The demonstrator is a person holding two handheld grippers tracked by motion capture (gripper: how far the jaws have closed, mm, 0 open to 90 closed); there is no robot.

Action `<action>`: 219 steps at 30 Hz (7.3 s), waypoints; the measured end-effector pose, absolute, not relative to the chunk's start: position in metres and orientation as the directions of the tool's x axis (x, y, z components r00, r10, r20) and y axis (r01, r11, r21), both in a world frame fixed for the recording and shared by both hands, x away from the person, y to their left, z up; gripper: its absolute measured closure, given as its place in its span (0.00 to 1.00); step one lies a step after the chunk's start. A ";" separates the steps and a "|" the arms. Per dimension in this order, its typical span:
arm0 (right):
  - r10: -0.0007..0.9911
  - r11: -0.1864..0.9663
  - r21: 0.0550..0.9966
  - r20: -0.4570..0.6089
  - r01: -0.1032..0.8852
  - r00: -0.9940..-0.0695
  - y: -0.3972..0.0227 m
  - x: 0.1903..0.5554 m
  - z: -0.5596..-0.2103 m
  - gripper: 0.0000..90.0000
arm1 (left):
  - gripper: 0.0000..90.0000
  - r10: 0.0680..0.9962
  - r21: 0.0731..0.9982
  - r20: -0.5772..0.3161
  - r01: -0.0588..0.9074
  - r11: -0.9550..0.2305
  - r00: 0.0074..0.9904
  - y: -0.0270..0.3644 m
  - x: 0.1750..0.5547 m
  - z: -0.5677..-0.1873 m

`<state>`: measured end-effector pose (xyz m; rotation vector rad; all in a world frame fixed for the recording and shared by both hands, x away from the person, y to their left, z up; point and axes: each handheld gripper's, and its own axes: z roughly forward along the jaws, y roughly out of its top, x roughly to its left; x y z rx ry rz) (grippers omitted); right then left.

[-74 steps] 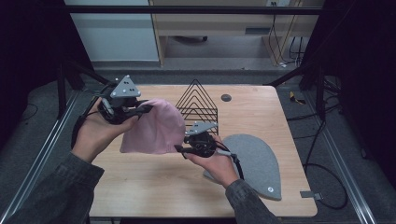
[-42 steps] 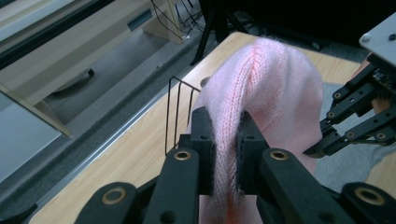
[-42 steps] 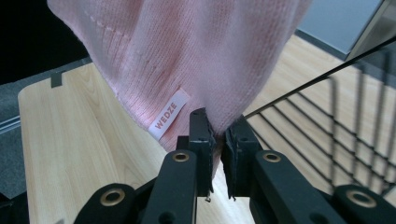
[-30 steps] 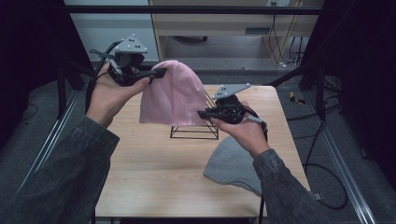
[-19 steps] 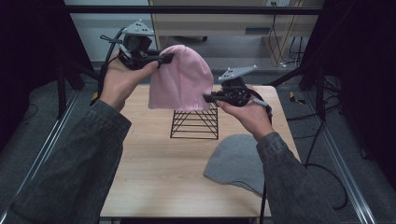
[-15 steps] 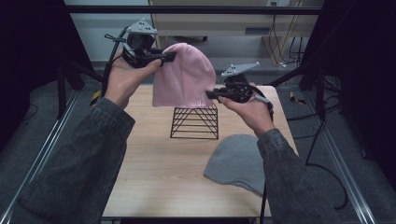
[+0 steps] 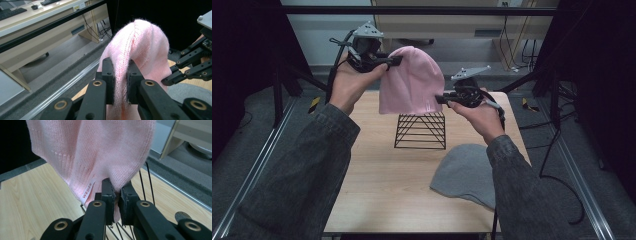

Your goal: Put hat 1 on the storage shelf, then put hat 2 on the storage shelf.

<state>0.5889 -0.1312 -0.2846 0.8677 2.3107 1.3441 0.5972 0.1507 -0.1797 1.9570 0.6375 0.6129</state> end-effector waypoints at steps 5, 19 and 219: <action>0.664 0.355 0.871 0.020 0.339 -0.747 -0.132 0.596 -0.288 0.93 | 0.89 0.661 0.899 0.153 0.175 -0.402 0.734 0.149 0.604 -0.184; 0.700 0.348 0.863 0.020 0.366 -0.714 -0.142 0.606 -0.296 0.93 | 0.88 0.651 0.902 0.144 0.172 -0.396 0.745 0.138 0.623 -0.195; 0.887 0.303 0.639 0.082 0.707 -0.454 -0.279 0.534 -0.466 0.96 | 0.14 0.786 0.680 0.068 0.548 -0.487 0.614 0.266 0.475 -0.465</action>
